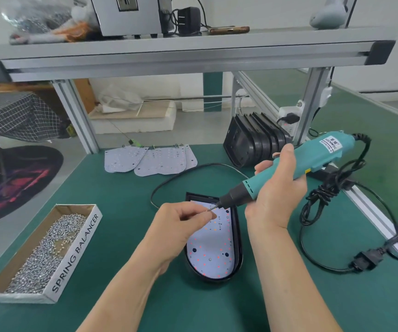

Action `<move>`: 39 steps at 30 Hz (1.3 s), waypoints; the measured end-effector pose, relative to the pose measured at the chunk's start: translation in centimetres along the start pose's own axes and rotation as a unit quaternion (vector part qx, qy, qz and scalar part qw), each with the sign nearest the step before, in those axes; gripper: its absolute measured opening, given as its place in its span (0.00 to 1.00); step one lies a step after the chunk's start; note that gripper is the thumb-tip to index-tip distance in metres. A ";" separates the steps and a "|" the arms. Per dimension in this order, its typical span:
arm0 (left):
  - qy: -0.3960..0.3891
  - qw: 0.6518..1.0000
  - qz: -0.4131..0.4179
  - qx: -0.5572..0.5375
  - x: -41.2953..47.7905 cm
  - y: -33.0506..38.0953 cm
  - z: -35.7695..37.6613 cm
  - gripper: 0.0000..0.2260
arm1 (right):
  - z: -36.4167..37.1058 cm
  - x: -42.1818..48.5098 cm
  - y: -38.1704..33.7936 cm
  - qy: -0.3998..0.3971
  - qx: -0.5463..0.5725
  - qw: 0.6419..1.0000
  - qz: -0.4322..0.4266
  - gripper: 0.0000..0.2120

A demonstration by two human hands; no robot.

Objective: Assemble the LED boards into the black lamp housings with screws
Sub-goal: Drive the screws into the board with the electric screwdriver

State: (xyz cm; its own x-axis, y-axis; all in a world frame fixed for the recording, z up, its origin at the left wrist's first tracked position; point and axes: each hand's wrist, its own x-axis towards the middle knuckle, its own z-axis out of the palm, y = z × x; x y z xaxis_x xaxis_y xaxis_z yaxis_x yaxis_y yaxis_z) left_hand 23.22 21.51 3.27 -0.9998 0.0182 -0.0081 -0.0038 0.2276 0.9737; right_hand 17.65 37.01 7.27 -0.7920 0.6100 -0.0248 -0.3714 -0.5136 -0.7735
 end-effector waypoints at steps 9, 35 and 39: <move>0.140 0.949 0.242 0.145 -0.6 -1.7 1.2 0.08 | -0.3 0.3 0.2 0.025 -0.003 0.999 0.031 0.12; 0.077 0.971 -0.210 0.090 3.2 -4.9 0.7 0.15 | 3.0 1.0 4.4 -0.077 -0.082 0.984 -0.138 0.10; 0.079 0.973 -0.213 0.029 3.9 -5.3 0.8 0.12 | 3.7 0.5 6.2 -0.113 -0.127 0.969 -0.178 0.15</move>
State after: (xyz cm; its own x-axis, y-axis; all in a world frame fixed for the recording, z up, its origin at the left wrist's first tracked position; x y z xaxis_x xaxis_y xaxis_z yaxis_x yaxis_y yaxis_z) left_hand 19.36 21.14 -2.06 -0.8985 -0.2388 -0.3684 -0.4219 0.2374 0.8750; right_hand 13.15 31.95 4.83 -0.7327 0.5587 0.3886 -0.5311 -0.1124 -0.8398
